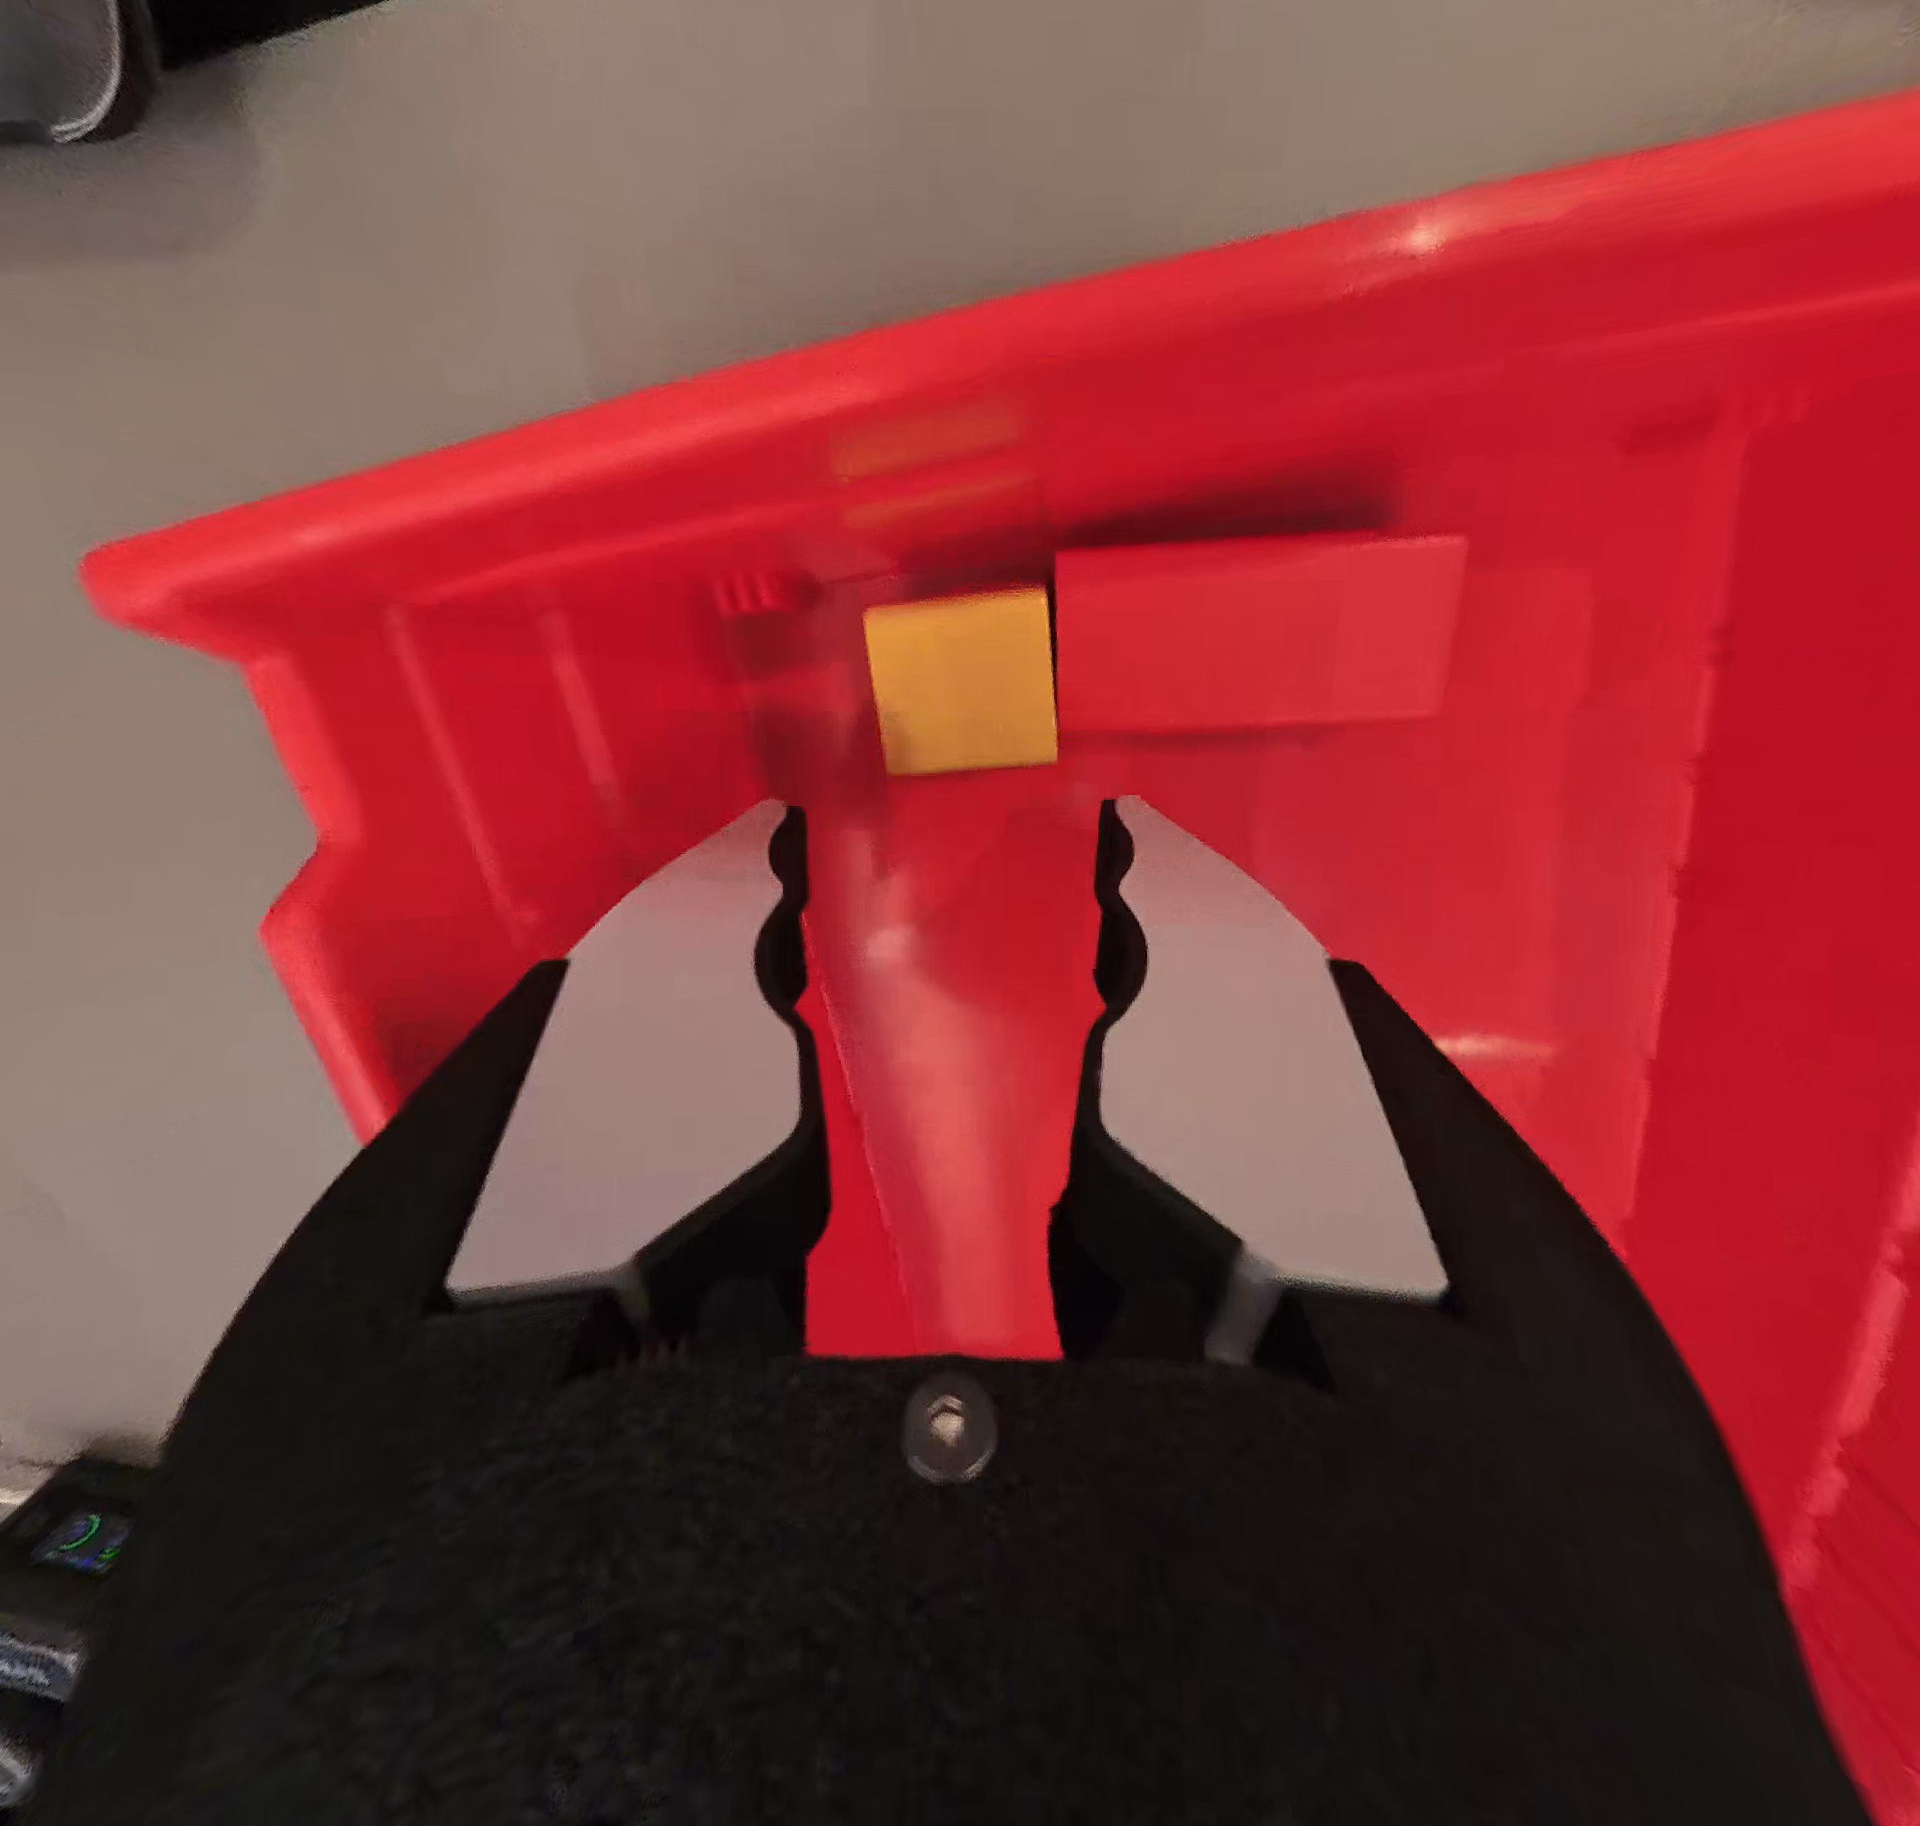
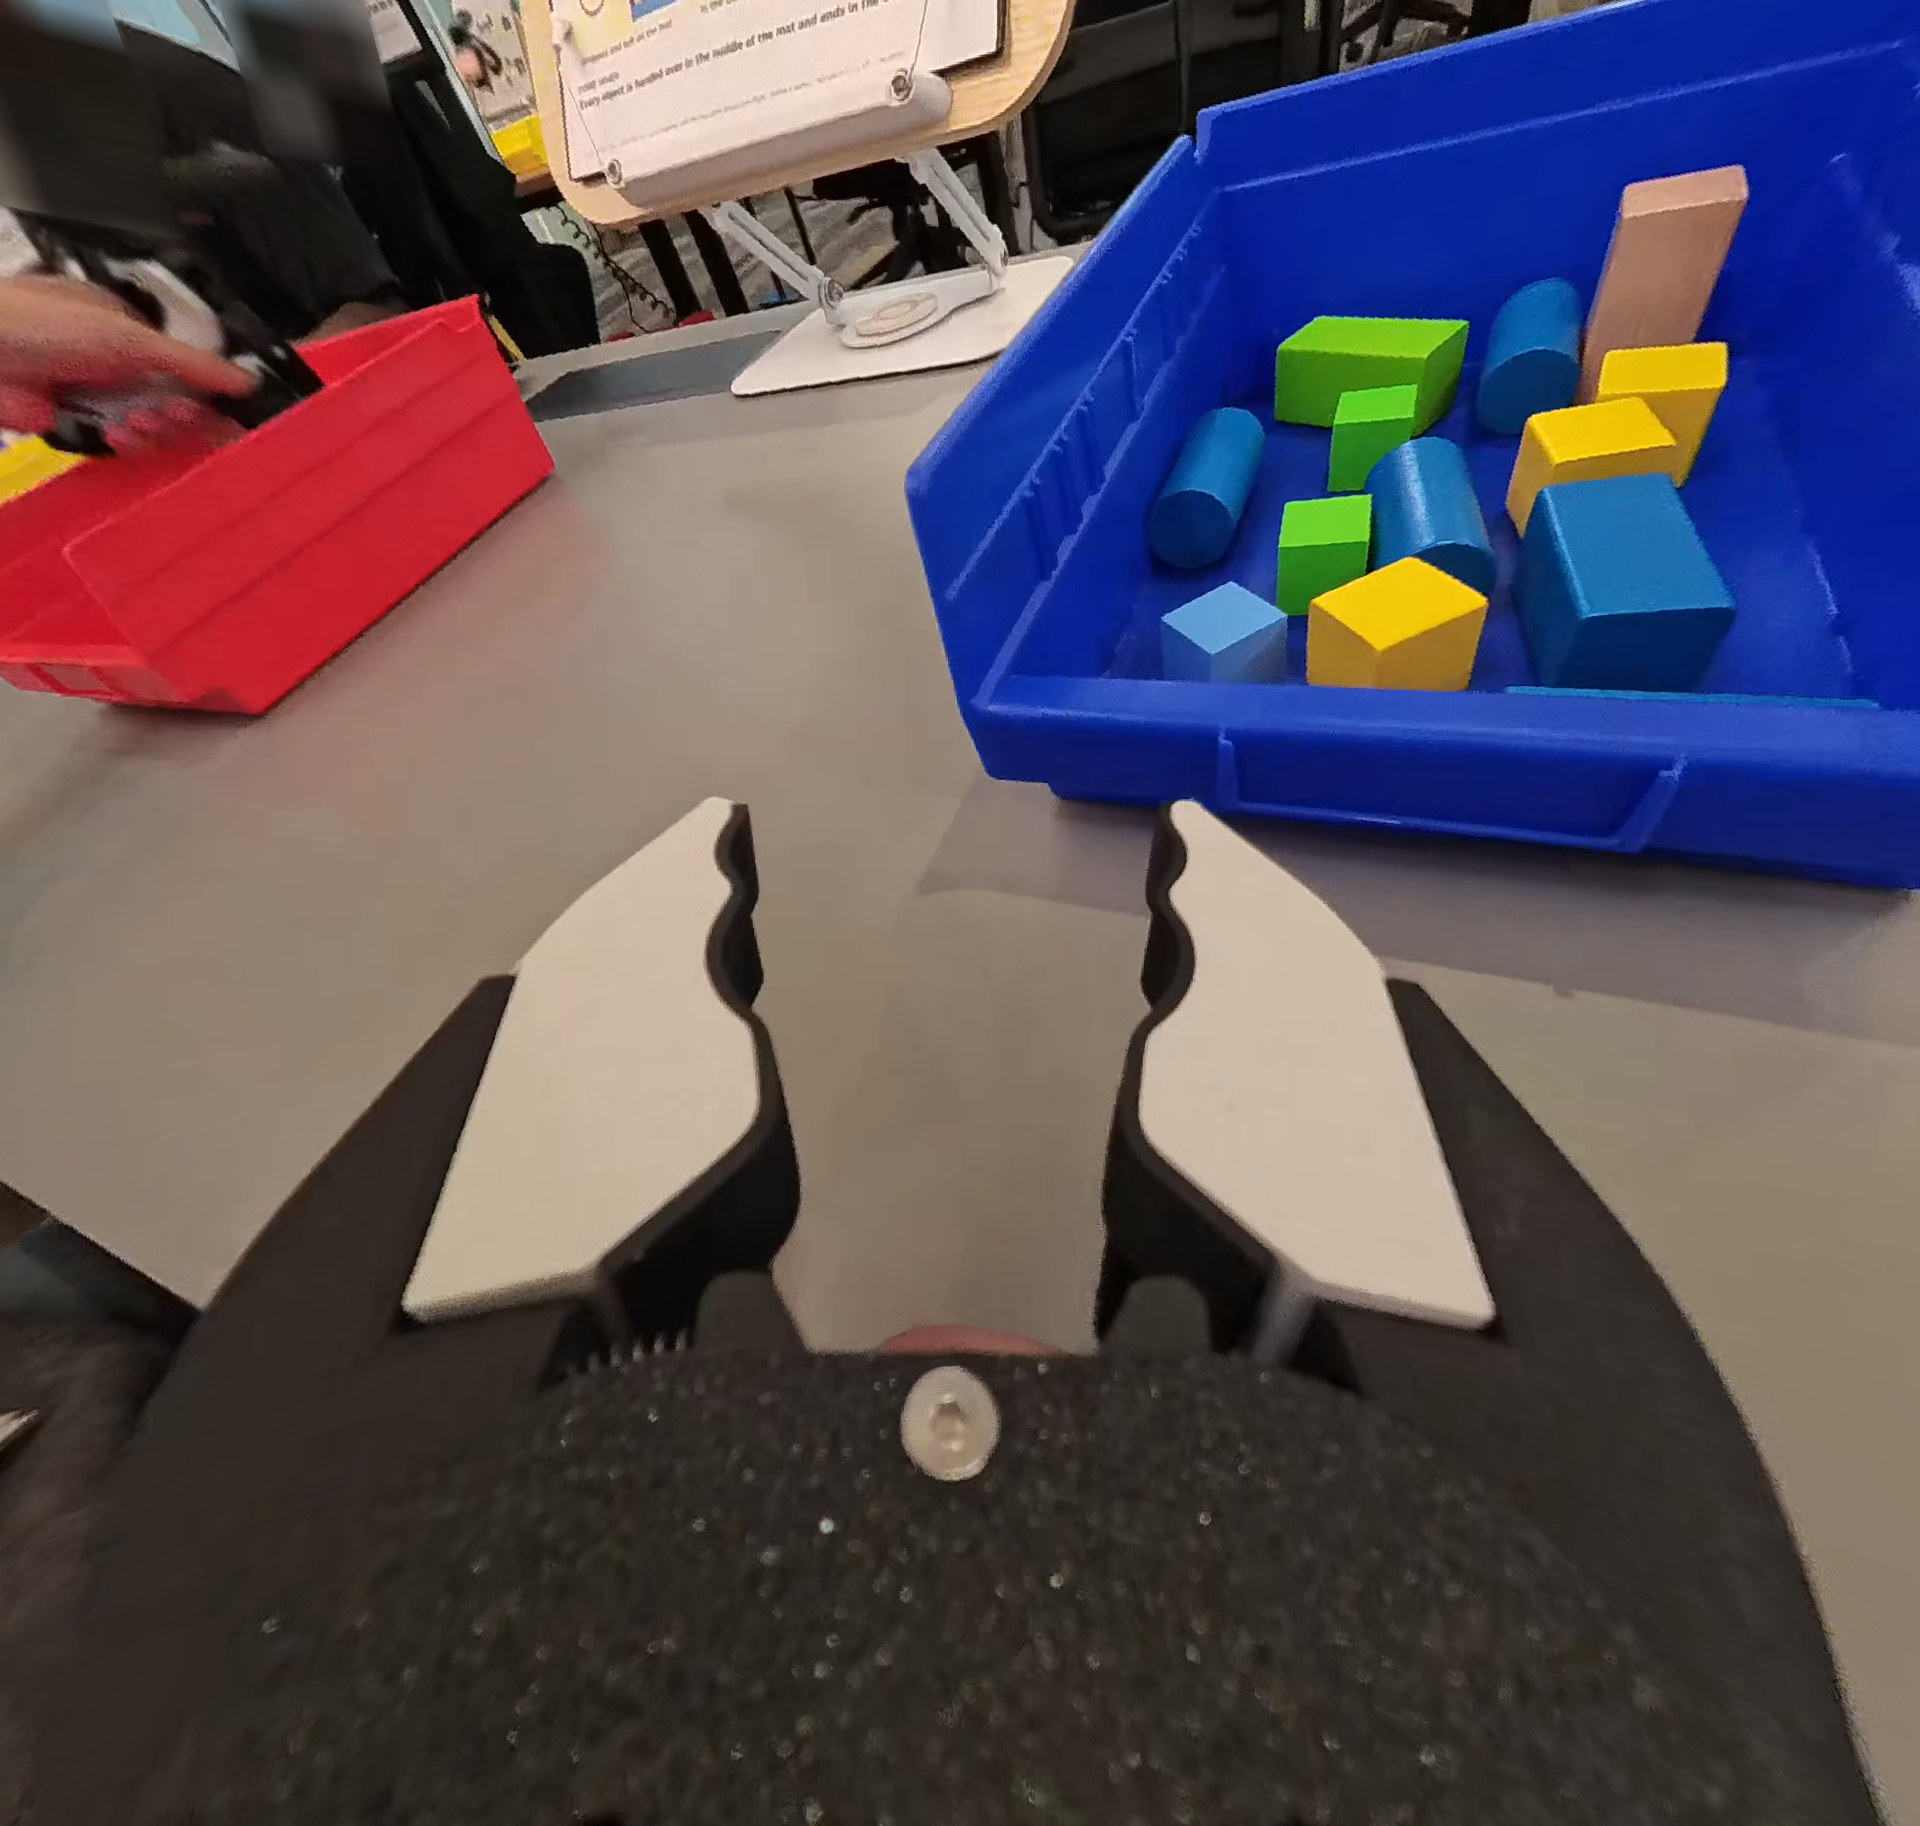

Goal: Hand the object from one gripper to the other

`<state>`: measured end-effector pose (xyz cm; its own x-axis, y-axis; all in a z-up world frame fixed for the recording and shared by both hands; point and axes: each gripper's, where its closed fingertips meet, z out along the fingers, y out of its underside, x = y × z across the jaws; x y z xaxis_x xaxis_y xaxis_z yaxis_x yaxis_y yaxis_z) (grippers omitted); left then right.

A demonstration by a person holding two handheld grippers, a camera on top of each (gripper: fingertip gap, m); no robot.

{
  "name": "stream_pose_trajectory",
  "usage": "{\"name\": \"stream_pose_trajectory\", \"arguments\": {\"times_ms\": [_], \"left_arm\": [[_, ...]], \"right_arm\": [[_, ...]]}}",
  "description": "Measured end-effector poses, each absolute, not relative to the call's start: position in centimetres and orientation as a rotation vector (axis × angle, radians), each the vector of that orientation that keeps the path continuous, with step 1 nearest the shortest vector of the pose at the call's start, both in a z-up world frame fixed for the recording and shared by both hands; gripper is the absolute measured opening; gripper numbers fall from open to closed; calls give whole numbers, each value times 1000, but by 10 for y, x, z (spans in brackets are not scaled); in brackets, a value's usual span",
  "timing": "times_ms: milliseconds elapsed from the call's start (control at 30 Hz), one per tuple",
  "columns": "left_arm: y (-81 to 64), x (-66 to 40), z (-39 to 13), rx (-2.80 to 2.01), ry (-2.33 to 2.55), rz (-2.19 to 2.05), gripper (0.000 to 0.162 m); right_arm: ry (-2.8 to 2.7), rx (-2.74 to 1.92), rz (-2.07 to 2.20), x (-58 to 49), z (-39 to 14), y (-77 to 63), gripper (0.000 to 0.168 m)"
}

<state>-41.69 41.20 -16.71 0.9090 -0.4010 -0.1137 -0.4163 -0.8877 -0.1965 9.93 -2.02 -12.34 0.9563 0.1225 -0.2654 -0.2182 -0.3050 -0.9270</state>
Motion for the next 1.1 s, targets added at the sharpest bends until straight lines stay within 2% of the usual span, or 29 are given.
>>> {"name": "stream_pose_trajectory", "arguments": {"times_ms": [233,333,367,600,900,1100], "left_arm": [[420,-413,-191,-2922,664,176,53],[429,-409,-191,-2890,661,163,47],[430,-410,-191,-2875,685,181,36],[421,-411,-185,-2824,737,184,35],[363,-404,-126,-2554,856,-15,35],[255,-329,-68,-2260,1086,-574,35]], "right_arm": [[54,-1852,347,96,-123,-16,72],[36,-1858,365,91,-124,-12,71],[33,-1859,373,89,-124,-11,71],[48,-1851,436,87,-124,-7,69],[20,-1845,413,82,-121,-10,69],[-116,-1806,379,68,-107,-6,69]]}}
